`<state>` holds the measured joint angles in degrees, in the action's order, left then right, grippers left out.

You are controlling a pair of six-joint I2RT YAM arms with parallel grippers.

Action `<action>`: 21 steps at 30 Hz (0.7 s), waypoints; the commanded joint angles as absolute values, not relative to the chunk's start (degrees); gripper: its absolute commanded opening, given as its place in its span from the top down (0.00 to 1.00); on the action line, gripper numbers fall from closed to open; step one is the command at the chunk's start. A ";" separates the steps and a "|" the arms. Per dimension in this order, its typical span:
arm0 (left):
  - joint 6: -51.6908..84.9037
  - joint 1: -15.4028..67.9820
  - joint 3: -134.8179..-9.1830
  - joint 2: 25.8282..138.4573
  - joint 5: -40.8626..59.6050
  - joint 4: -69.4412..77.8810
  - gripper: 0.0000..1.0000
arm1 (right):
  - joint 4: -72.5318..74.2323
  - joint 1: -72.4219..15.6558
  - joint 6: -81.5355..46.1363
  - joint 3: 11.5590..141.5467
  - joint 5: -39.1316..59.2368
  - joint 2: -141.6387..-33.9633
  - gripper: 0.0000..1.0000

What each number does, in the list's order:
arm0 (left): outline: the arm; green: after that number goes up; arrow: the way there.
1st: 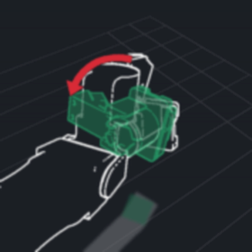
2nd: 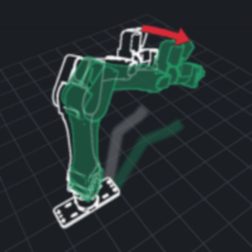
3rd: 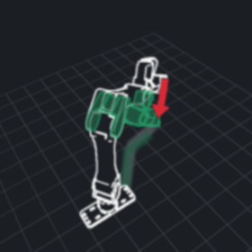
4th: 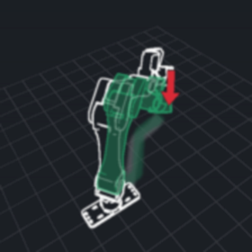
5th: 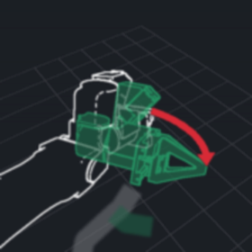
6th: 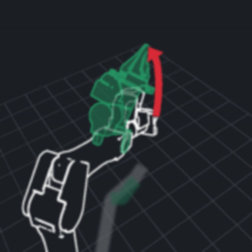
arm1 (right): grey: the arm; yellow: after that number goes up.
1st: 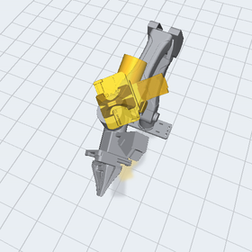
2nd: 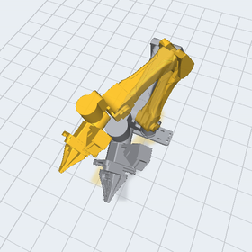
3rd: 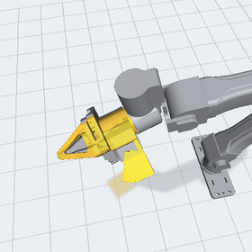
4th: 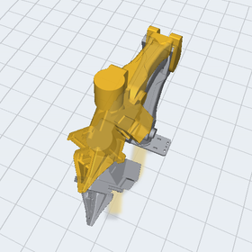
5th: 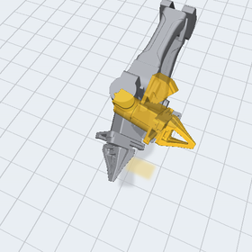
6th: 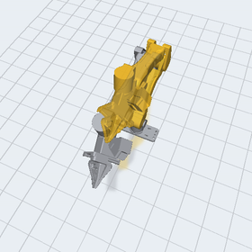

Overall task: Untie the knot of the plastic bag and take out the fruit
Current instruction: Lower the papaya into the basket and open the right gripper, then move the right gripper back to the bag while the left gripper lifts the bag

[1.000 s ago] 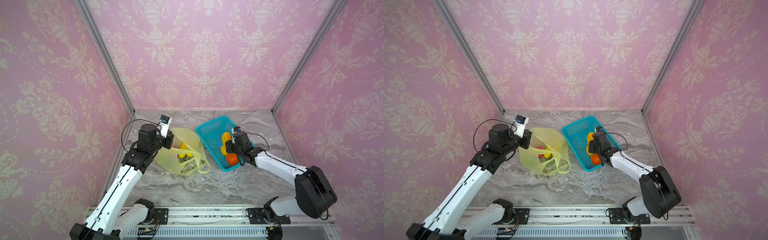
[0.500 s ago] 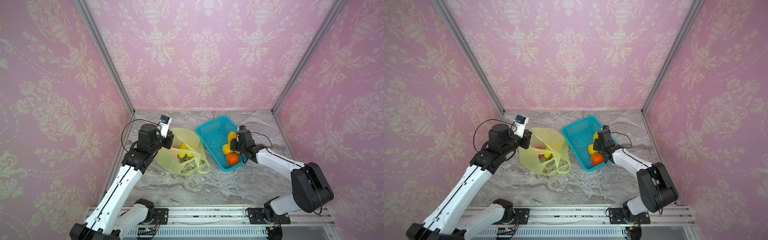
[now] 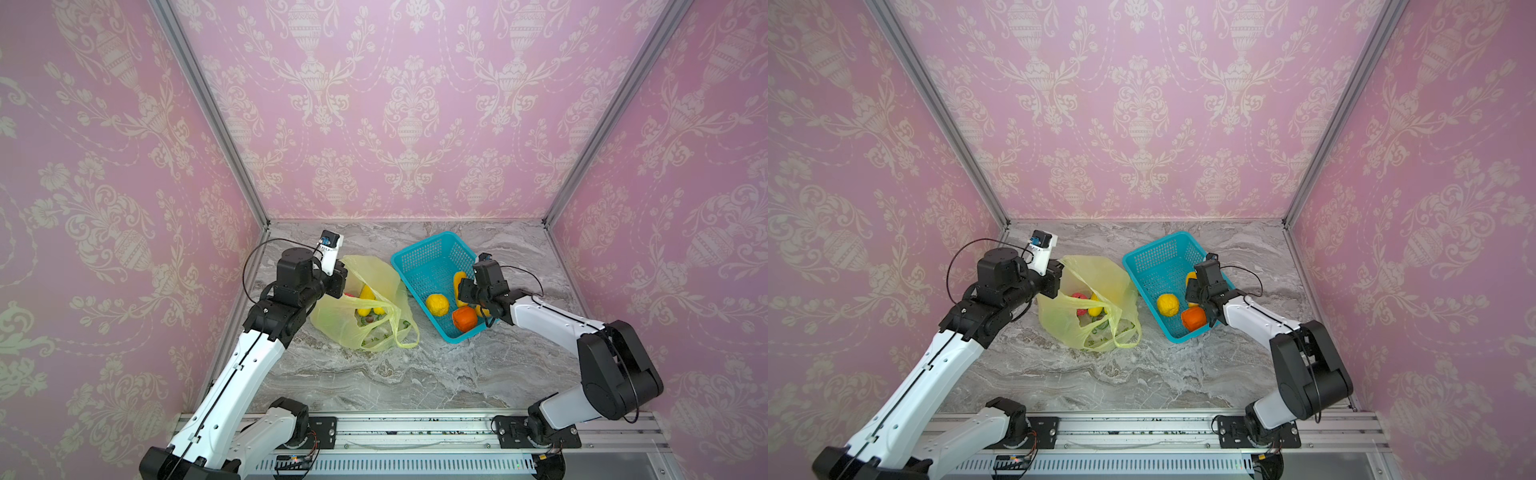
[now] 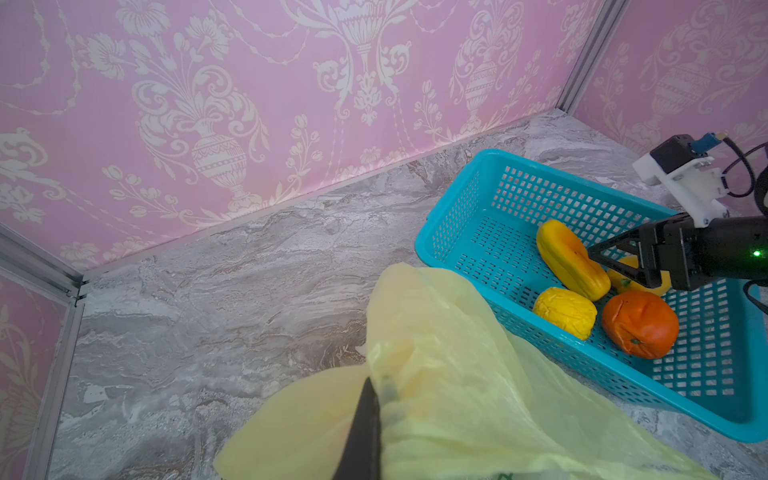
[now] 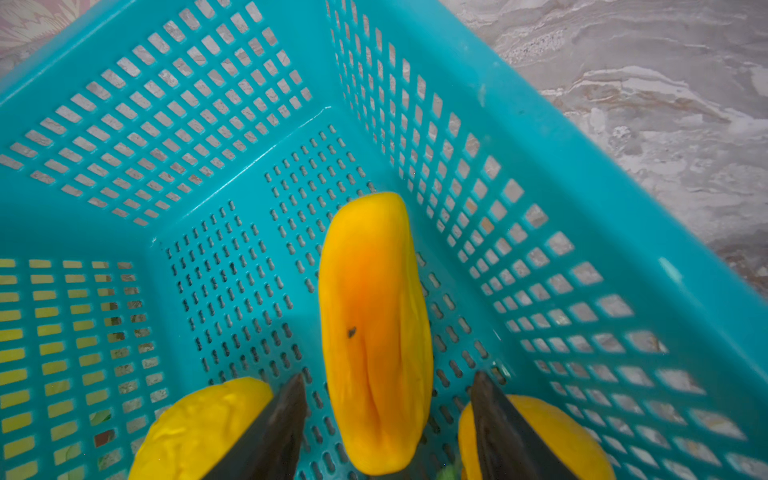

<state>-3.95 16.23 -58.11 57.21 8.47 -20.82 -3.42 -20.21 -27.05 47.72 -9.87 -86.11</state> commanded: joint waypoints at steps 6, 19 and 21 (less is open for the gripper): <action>-3.69 15.67 -58.18 57.13 7.61 -21.17 1.00 | -1.83 -20.75 -26.01 42.48 -10.05 -74.34 0.36; -3.69 15.65 -58.23 57.02 7.71 -21.18 1.00 | 10.80 -41.69 -8.53 33.34 -2.41 -46.82 0.60; -3.65 15.69 -58.23 57.04 7.82 -21.25 1.00 | 10.99 -45.11 -6.15 34.22 -0.25 -47.12 0.60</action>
<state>-3.95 16.19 -58.11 57.21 8.47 -20.82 8.60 -42.24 -12.51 34.46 -4.32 -47.22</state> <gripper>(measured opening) 0.047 0.400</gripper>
